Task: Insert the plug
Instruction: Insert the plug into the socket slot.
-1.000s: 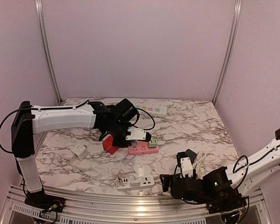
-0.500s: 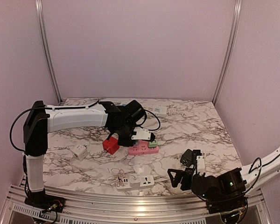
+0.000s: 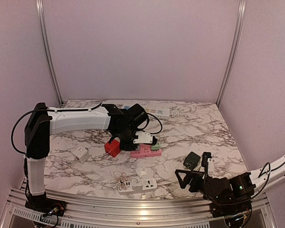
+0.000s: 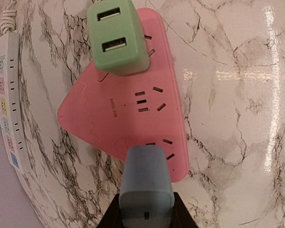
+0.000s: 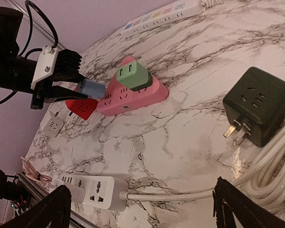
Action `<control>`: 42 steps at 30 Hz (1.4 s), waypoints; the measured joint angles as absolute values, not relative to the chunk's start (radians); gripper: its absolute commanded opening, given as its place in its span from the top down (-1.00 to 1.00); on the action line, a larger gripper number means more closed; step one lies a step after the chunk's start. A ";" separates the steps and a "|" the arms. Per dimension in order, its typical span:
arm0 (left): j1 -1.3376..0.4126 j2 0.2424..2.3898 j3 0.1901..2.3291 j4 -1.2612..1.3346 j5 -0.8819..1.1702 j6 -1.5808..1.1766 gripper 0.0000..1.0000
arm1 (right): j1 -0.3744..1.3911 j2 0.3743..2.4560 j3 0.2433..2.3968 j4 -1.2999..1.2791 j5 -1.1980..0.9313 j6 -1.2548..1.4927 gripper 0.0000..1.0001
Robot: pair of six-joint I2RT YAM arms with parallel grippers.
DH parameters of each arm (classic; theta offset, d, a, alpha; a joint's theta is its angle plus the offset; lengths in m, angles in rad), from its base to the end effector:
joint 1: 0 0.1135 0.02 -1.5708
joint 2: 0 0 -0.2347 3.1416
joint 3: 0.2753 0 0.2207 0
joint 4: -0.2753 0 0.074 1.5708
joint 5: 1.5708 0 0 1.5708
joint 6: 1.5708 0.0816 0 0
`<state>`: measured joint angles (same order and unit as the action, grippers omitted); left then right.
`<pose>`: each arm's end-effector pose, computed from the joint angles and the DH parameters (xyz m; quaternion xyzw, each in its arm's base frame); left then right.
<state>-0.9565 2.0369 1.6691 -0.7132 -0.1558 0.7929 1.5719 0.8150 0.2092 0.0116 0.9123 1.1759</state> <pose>0.2513 -0.3343 0.1663 0.7301 0.6347 0.0555 0.2471 0.0644 0.1705 0.1433 0.0467 0.8180 0.3369 0.4639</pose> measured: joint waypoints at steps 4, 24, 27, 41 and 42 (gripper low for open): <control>-0.957 2.038 1.669 -0.727 -0.144 0.786 1.00 | 1.572 0.828 0.209 0.022 0.915 1.176 -0.97; -0.957 2.078 1.718 -0.742 -0.141 0.731 1.00 | 1.572 0.851 0.210 0.025 0.916 1.175 -0.97; -0.959 2.078 1.718 -0.746 -0.144 0.717 1.00 | 1.572 0.850 0.210 0.027 0.916 1.175 -0.97; -0.963 2.069 1.734 -0.767 -0.162 0.695 1.00 | 1.572 0.850 0.210 0.031 0.916 1.175 -0.97; -0.963 2.067 1.734 -0.768 -0.166 0.695 1.00 | 1.572 0.850 0.210 0.031 0.916 1.175 -0.97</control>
<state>-0.9634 2.0670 1.7344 -0.7677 -0.1658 0.6949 1.5719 0.8505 0.2096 0.0307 0.9157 1.1748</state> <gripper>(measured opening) 0.251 0.986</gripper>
